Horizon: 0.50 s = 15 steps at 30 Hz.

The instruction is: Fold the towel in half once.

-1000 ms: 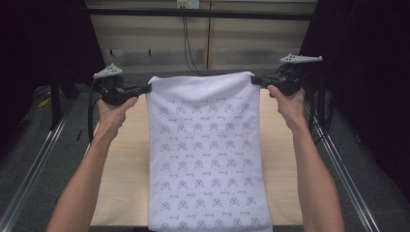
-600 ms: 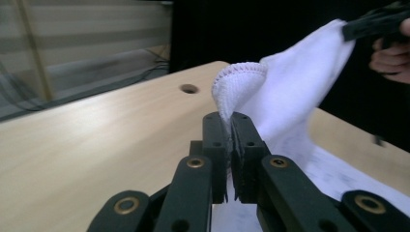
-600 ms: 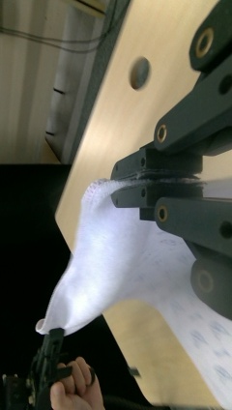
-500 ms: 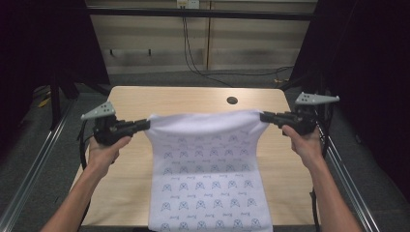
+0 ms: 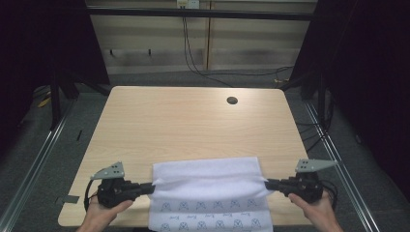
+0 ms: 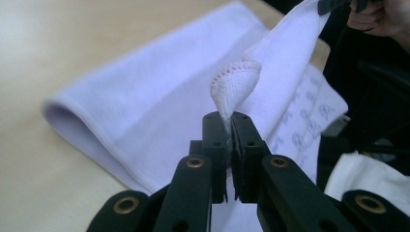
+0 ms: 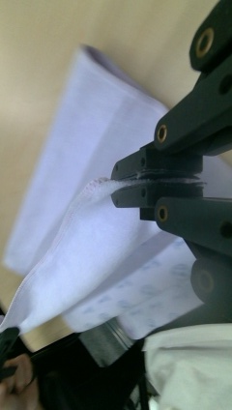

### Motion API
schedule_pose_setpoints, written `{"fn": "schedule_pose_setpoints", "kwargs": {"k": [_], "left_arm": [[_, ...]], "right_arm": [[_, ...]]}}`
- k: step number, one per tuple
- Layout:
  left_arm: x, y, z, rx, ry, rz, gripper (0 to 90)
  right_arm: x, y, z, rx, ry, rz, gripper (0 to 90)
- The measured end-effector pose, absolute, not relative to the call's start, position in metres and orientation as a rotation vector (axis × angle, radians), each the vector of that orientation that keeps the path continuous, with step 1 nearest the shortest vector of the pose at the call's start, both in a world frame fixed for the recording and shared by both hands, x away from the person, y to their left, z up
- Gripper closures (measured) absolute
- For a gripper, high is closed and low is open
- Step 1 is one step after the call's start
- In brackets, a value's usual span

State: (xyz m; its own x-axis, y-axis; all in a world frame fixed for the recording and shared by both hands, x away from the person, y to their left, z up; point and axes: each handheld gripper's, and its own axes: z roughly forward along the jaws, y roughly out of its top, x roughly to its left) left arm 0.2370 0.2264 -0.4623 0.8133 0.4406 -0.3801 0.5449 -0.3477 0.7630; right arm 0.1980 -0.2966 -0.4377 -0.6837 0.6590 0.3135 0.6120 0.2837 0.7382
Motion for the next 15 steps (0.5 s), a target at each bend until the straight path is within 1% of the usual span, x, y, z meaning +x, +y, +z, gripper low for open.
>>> {"fn": "schedule_pose_setpoints", "kwargs": {"k": [2, 3, 4, 6, 7, 9, 11, 13, 15], "left_arm": [[0.234, 0.217, -0.476, 2.072, 0.742, -0.165, 86.3], [0.234, 0.211, -0.484, 2.131, 0.744, -0.187, 86.3], [0.234, 0.211, -0.484, 2.131, 0.744, -0.187, 86.3], [0.236, 0.207, -0.491, 2.165, 0.761, -0.202, 86.2], [0.238, 0.206, -0.495, 2.186, 0.778, -0.188, 86.3], [0.243, 0.207, -0.498, 2.181, 0.803, -0.195, 86.4], [0.244, 0.207, -0.498, 2.171, 0.810, -0.195, 86.6], [0.251, 0.210, -0.498, 2.173, 0.822, -0.151, 86.7], [0.255, 0.210, -0.499, 2.171, 0.822, -0.147, 86.8]], "right_arm": [[0.194, -0.296, -0.454, 1.285, 2.510, 1.346, 87.1], [0.195, -0.292, -0.470, 1.316, 2.548, 1.304, 87.1], [0.195, -0.292, -0.470, 1.316, 2.548, 1.304, 87.1], [0.198, -0.288, -0.481, 1.331, 2.603, 1.230, 87.1], [0.200, -0.286, -0.484, 1.329, 2.623, 1.201, 87.1], [0.205, -0.283, -0.493, 1.342, 2.653, 1.144, 87.3], [0.206, -0.284, -0.493, 1.347, 2.654, 1.154, 87.3], [0.209, -0.284, -0.494, 1.361, 2.646, 1.165, 87.3], [0.210, -0.283, -0.494, 1.368, 2.637, 1.158, 87.4]]}}
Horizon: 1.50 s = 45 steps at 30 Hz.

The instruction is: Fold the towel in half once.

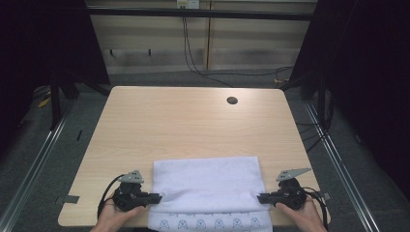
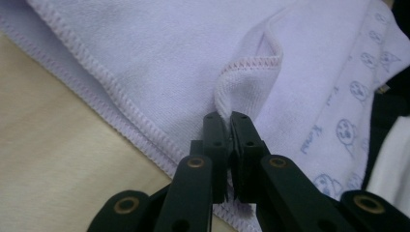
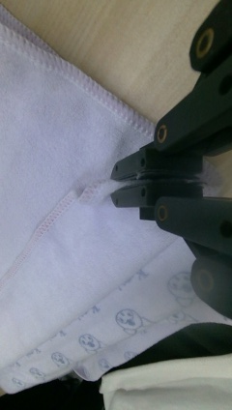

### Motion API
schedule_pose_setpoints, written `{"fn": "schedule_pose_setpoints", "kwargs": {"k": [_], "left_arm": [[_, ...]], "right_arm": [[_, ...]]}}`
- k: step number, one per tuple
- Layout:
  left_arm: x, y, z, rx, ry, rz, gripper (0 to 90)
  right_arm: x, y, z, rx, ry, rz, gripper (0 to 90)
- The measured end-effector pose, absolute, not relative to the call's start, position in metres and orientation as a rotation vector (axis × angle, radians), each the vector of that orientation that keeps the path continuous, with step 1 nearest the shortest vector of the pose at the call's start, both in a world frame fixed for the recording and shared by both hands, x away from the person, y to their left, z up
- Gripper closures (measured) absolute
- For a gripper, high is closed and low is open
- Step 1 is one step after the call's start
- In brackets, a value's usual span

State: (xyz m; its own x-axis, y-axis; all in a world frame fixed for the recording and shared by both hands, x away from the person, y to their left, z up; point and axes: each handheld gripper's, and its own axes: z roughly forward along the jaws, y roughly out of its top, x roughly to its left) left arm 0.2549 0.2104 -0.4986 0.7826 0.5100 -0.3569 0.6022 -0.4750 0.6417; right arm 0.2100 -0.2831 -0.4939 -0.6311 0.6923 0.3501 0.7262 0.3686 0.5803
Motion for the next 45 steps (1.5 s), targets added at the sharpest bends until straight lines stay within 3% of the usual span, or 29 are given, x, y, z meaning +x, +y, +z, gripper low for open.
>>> {"fn": "schedule_pose_setpoints", "kwargs": {"k": [6, 15, 26, 30, 34, 38, 45], "left_arm": [[0.296, 0.202, -0.500, 2.159, 0.860, 0.006, 87.0], [0.355, 0.198, -0.502, 2.115, 0.952, 0.056, 87.0], [0.424, 0.195, -0.505, 2.076, 1.041, 0.177, 87.0], [0.430, 0.194, -0.504, 2.086, 1.054, 0.206, 86.9], [0.442, 0.199, -0.511, 1.976, 1.105, 0.196, 86.9], [0.456, 0.185, -0.507, 2.027, 1.141, 0.307, 87.1], [0.464, 0.192, -0.510, 1.955, 1.157, 0.230, 87.1]], "right_arm": [[0.239, -0.277, -0.493, -1.387, -2.577, -1.106, 87.4], [0.290, -0.275, -0.495, -1.479, -2.560, -1.131, 87.3], [0.380, -0.266, -0.498, -1.627, -2.586, -1.133, 87.2], [0.397, -0.260, -0.495, -1.648, -2.636, -1.087, 87.2], [0.415, -0.257, -0.497, -1.695, -2.614, -1.118, 87.2], [0.424, -0.251, -0.497, -1.770, -2.651, -1.109, 86.9], [0.433, -0.253, -0.499, -1.831, -2.590, -1.143, 86.9]]}}
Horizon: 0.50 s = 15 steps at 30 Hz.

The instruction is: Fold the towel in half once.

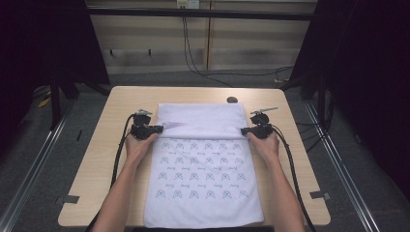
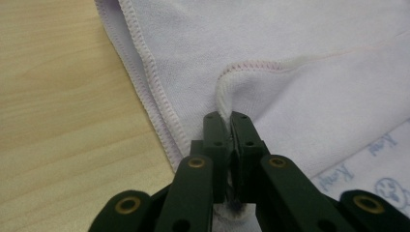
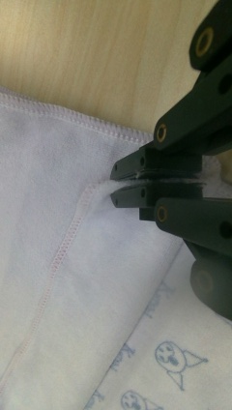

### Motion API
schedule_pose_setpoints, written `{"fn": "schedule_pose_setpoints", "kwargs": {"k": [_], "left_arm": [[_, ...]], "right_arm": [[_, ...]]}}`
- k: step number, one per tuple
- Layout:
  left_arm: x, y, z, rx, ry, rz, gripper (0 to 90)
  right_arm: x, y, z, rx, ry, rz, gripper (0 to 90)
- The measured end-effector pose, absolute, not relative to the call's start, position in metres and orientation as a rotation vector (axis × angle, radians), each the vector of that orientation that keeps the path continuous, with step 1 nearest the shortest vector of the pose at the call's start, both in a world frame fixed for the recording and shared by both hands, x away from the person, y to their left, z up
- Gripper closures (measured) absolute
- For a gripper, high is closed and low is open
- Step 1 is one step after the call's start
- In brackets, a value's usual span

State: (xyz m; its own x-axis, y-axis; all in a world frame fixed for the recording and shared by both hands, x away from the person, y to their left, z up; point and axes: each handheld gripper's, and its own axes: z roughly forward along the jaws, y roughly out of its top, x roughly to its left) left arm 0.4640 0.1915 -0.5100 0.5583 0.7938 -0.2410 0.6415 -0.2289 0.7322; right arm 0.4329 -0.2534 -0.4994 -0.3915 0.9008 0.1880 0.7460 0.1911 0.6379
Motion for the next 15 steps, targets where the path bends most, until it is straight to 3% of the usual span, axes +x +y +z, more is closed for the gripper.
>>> {"fn": "schedule_pose_setpoints", "kwargs": {"k": [6, 15], "left_arm": [[0.452, 0.213, -0.483, 1.868, 1.049, 0.172, 87.1], [0.411, 0.230, -0.413, 1.837, 0.819, 0.133, 87.1]], "right_arm": [[0.422, -0.270, -0.478, 1.500, 2.192, 1.190, 87.0], [0.386, -0.287, -0.408, 1.309, 2.103, 1.443, 87.2]]}}
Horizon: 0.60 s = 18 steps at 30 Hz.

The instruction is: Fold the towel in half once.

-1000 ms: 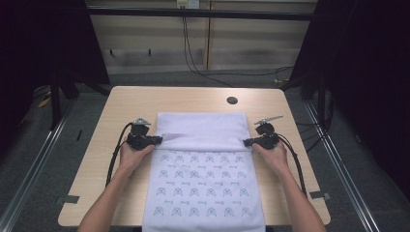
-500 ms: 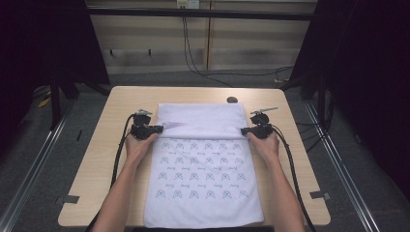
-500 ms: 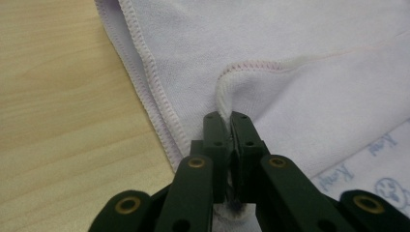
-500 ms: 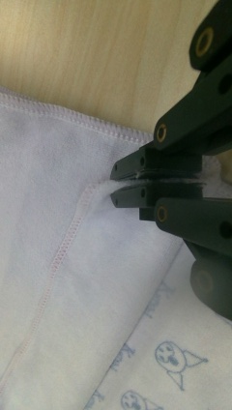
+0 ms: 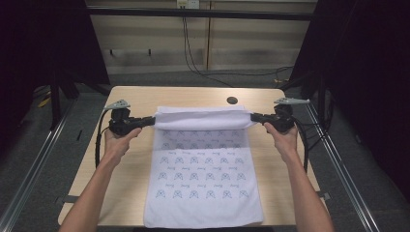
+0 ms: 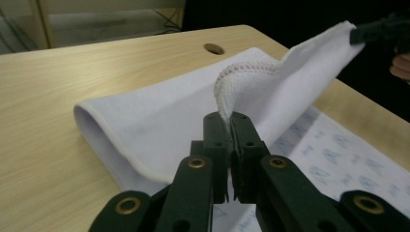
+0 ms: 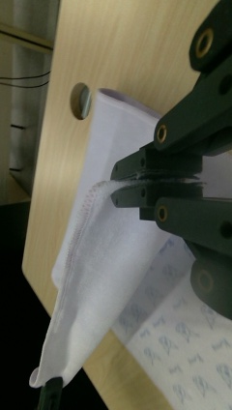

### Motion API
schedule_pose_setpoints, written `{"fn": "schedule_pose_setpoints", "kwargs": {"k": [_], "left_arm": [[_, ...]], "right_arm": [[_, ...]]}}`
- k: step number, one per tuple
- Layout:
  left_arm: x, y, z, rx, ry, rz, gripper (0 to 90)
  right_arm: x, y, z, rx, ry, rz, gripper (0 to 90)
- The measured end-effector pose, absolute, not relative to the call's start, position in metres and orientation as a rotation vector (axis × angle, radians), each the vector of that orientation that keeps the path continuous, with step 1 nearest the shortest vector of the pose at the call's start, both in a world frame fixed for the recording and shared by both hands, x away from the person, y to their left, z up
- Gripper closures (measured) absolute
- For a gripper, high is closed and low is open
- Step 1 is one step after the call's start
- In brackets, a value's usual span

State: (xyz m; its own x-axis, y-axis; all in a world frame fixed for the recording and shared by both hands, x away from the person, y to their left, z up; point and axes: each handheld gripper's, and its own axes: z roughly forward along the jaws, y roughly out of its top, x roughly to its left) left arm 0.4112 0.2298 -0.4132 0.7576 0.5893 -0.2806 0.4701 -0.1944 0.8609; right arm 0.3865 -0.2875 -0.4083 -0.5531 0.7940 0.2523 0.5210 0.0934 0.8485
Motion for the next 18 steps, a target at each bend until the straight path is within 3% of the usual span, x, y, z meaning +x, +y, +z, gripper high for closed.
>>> {"fn": "schedule_pose_setpoints", "kwargs": {"k": [2, 18], "left_arm": [[0.400, 0.232, -0.405, 1.842, 0.780, 0.116, 87.1], [0.306, 0.254, -0.358, 1.798, 0.589, 0.112, 87.1]], "right_arm": [[0.372, -0.295, -0.390, 1.259, 2.111, 1.504, 87.2], [0.278, -0.289, -0.342, 0.994, 2.141, 1.525, 87.3]]}}
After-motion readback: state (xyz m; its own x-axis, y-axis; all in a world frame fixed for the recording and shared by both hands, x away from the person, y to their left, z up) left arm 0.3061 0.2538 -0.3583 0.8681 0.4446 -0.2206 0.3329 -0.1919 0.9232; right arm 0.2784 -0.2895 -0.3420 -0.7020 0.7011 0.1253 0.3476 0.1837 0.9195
